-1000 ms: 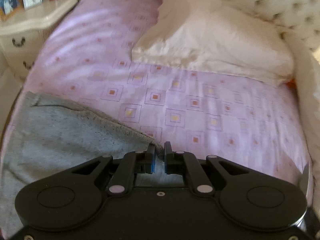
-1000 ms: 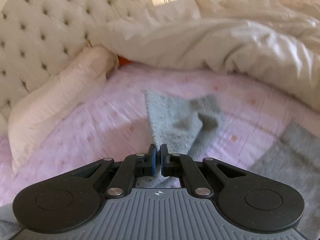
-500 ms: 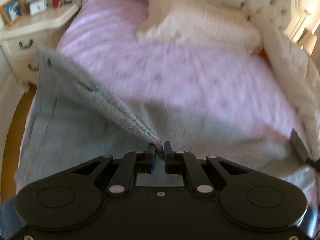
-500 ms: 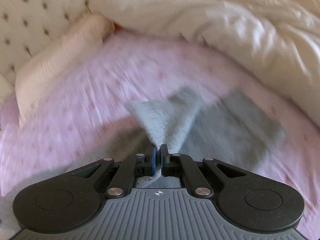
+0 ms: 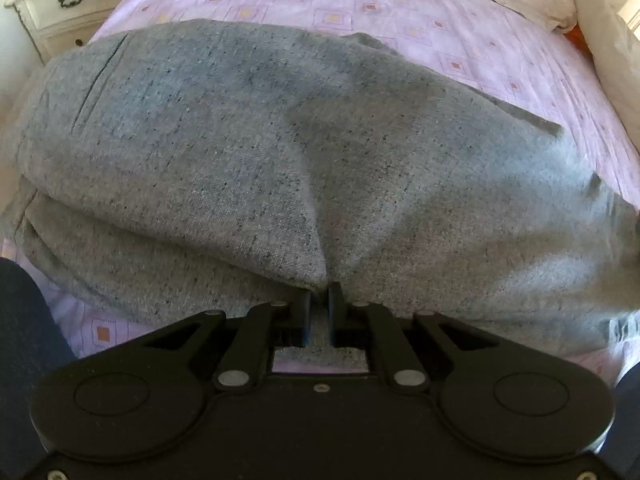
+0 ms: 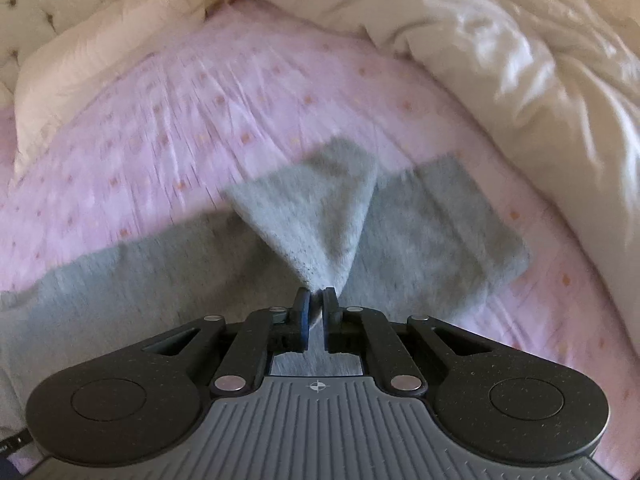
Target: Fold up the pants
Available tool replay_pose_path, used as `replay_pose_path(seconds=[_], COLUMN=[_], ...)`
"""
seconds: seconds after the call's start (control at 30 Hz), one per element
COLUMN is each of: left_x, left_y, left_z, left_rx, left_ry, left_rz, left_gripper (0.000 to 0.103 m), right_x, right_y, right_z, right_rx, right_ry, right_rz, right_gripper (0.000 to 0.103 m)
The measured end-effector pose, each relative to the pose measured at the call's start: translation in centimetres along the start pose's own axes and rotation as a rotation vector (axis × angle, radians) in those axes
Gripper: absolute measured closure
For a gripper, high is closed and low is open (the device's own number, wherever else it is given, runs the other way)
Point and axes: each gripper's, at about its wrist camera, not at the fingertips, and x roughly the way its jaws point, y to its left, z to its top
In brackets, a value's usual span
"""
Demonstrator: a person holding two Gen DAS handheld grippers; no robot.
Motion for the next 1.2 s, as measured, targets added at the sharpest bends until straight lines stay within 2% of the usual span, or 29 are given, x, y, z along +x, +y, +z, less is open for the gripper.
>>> replay_pose_path(seconds=[0.13, 0.2, 0.27, 0.33, 0.4, 0.47, 0.57, 0.73, 0.8, 0.87, 0.93, 1.03, 1.1, 1.17, 1.2], left_x=[-0.1, -0.4, -0.6, -0.5, -0.1, 0.0, -0.2, -0.4, -0.5, -0.5, -0.7, -1.3, -1.5, -1.6, -1.7], left_y=[-0.4, -0.1, 0.4, 0.8, 1.1, 1.2, 1.0, 1.3, 1.5, 1.3, 1.2, 0.9, 0.6, 0.3, 0.2], left_z=[0.1, -0.4, -0.7, -0.9, -1.6, -1.8, -2.3, -2.3, -2.3, -2.3, -2.4, -2.8, -3.1, -3.4, -3.5], left_rx=[0.007, -0.002, -0.014, -0.022, -0.019, -0.003, 0.02, 0.01, 0.007, 0.008, 0.015, 0.035, 0.049, 0.063, 0.071], left_ry=[-0.012, -0.014, -0.013, -0.014, -0.017, -0.023, -0.032, -0.028, -0.029, -0.034, -0.04, -0.057, -0.061, -0.06, -0.058], left_rz=[-0.001, -0.009, -0.02, -0.028, -0.028, -0.018, -0.004, -0.009, -0.012, -0.011, -0.005, 0.01, 0.022, 0.026, 0.024], left_gripper=[0.092, 0.092, 0.092, 0.092, 0.092, 0.092, 0.092, 0.092, 0.093, 0.093, 0.093, 0.093, 0.093, 0.093, 0.093], right_x=[0.0, 0.3, 0.8, 1.1, 2.0, 3.2, 5.1, 9.3, 9.0, 6.4, 2.2, -2.7, -3.1, -1.4, -0.4], right_y=[2.1, 3.4, 3.7, 3.4, 3.8, 5.1, 7.3, 9.3, 8.9, 7.8, 5.6, 0.1, -4.8, -9.3, -11.2], right_z=[1.4, 2.0, 2.7, 3.3, 3.7, 3.8, 3.6, 3.3, 3.8, 4.8, 5.5, 5.5, 4.8, 3.8, 3.1], right_rx=[-0.077, -0.135, -0.129, -0.094, -0.094, -0.142, -0.204, -0.322, -0.323, -0.271, -0.209, -0.077, 0.03, 0.125, 0.169], right_ry=[-0.083, -0.129, -0.149, -0.165, -0.153, -0.154, -0.154, -0.061, -0.07, -0.139, -0.253, -0.363, -0.356, -0.285, -0.242], right_rz=[-0.041, -0.074, -0.123, -0.087, -0.053, -0.064, -0.108, -0.235, -0.223, -0.167, -0.1, -0.069, -0.11, -0.151, -0.137], right_gripper=[0.089, 0.089, 0.089, 0.089, 0.089, 0.089, 0.089, 0.089, 0.097, 0.099, 0.099, 0.099, 0.1, 0.1, 0.1])
